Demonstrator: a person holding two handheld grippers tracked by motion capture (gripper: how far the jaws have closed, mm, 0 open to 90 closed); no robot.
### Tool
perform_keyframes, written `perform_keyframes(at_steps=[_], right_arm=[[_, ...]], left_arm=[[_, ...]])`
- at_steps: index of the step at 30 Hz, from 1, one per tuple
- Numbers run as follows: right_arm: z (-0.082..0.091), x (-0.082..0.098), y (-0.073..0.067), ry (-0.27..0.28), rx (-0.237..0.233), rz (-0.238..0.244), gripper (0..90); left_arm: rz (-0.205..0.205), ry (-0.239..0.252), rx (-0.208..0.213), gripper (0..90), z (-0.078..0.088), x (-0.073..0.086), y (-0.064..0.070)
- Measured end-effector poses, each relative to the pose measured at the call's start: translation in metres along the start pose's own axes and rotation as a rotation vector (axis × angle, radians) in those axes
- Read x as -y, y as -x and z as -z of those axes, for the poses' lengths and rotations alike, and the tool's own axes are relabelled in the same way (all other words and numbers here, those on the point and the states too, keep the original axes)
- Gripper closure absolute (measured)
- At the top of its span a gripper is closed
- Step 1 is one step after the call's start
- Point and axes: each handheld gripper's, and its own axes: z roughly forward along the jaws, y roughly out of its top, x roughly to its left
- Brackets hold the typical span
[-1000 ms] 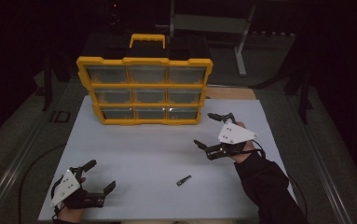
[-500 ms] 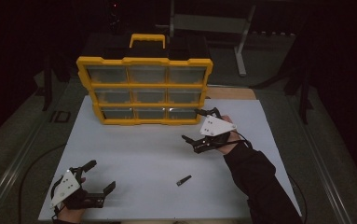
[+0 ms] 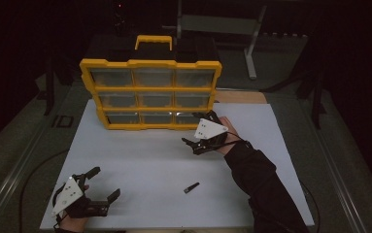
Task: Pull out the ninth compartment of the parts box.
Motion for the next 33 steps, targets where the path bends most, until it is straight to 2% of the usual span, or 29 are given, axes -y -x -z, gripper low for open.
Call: perform_keyframes(at_steps=[10, 15, 19, 22, 25, 27, 28, 30, 31, 33], right_arm=[[-0.019, -0.003, 0.003, -0.019, 0.003, 0.080, 21.6], [-0.027, -0.006, 0.005, -0.001, 0.010, 0.135, 21.8], [-0.036, -0.007, 0.005, -0.008, 0.003, 0.196, 22.6], [-0.044, -0.006, 0.004, -0.033, -0.006, 0.218, 22.9], [-0.052, -0.005, 0.005, -0.068, 0.007, 0.230, 23.9], [-0.057, -0.004, 0.005, -0.103, 0.022, 0.216, 23.8], [-0.060, -0.004, 0.005, -0.116, 0.019, 0.236, 23.9], [-0.064, -0.003, 0.003, -0.125, 0.029, 0.247, 25.1], [-0.066, -0.002, 0.002, -0.129, 0.030, 0.277, 31.1], [-0.068, -0.002, 0.001, -0.125, 0.041, 0.287, 31.9]], left_arm=[[0.005, 0.001, 0.001, 0.0, 0.001, 0.000, -0.001], [0.007, 0.001, 0.001, 0.0, 0.001, 0.001, -0.001], [0.008, 0.001, 0.003, 0.0, 0.001, 0.001, -0.001], [0.012, 0.002, 0.003, 0.0, 0.001, 0.001, -0.001], [0.017, 0.004, 0.004, 0.0, 0.001, 0.001, -0.002], [0.018, 0.004, 0.004, 0.0, 0.002, 0.001, -0.002], [0.020, 0.005, 0.005, 0.0, 0.002, 0.001, -0.002], [0.021, 0.005, 0.005, 0.0, 0.002, 0.001, -0.002], [0.022, 0.006, 0.005, 0.0, 0.002, 0.001, -0.002], [0.024, 0.007, 0.006, 0.0, 0.002, 0.001, -0.002]])
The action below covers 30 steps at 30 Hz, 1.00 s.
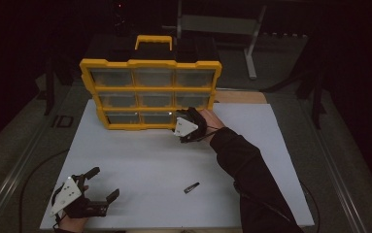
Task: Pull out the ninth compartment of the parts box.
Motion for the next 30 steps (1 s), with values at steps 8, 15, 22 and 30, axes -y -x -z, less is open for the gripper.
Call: perform_keyframes(at_steps=[8, 15, 22, 30], right_arm=[[-0.014, 0.007, -0.004, 0.007, 0.066, 0.180, 55.2], [-0.022, 0.011, -0.001, -0.037, 0.071, 0.244, 63.6], [-0.028, 0.015, 0.000, -0.046, 0.071, 0.246, 64.5], [-0.028, 0.014, 0.000, -0.060, 0.068, 0.256, 64.0]], left_arm=[[0.012, 0.007, 0.010, 0.0, 0.001, 0.000, -0.001], [0.016, 0.008, 0.014, 0.0, 0.001, 0.000, -0.001], [0.017, 0.003, 0.017, 0.0, 0.001, 0.000, -0.001], [0.013, -0.005, 0.016, 0.0, 0.000, 0.000, 0.000]])
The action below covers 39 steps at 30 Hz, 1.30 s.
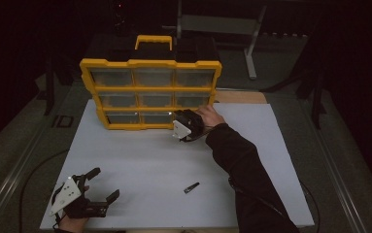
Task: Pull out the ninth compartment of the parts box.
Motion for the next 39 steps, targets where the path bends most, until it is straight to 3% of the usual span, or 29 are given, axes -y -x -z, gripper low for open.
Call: perform_keyframes(at_steps=[7, 17, 20, 27, 29, 39], right_arm=[[-0.0006, 0.0013, -0.0007, 0.015, 0.015, -0.042, 66.2], [-0.0040, -0.0021, -0.0026, -0.003, 0.020, -0.007, 69.6], [-0.0039, -0.0027, -0.0023, -0.008, 0.035, 0.003, 74.9], [-0.0027, -0.0058, 0.0030, -0.025, -0.001, -0.003, 75.2], [0.0002, -0.0040, 0.0041, -0.014, -0.021, -0.023, 75.1], [-0.0032, -0.0013, 0.0067, 0.008, -0.028, -0.021, 75.5]], left_arm=[[-0.004, -0.007, 0.003, 0.0, -0.0007, 0.0002, 0.0003], [-0.014, -0.015, 0.008, 0.0, -0.0011, 0.0004, 0.0015], [-0.018, -0.017, 0.010, 0.0, -0.0015, 0.0003, 0.0021], [-0.018, -0.015, 0.008, 0.0, -0.0007, 0.0001, 0.0013], [-0.018, -0.013, 0.010, 0.0, -0.0004, 0.0000, 0.0014], [-0.017, -0.014, 0.014, 0.0, -0.0016, 0.0003, 0.0018]])
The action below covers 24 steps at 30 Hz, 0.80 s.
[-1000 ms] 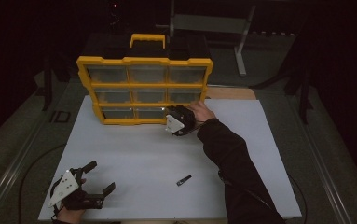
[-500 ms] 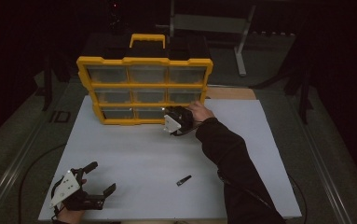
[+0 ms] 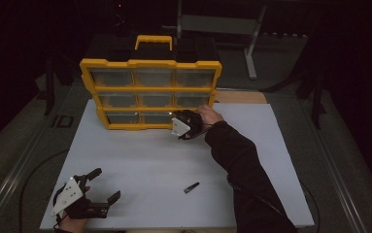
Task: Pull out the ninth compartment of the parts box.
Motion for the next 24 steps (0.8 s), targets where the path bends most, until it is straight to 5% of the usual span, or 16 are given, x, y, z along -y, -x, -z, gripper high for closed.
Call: perform_keyframes(at_steps=[15, 24], right_arm=[[0.017, -0.003, -0.009, 0.038, -0.027, -0.019, 75.3], [0.033, -0.013, -0.021, 0.058, -0.041, -0.035, 75.1]], left_arm=[[0.001, -0.008, -0.002, 0.0, -0.002, 0.000, 0.000], [0.022, -0.033, -0.054, 0.0, -0.002, 0.000, -0.003]])
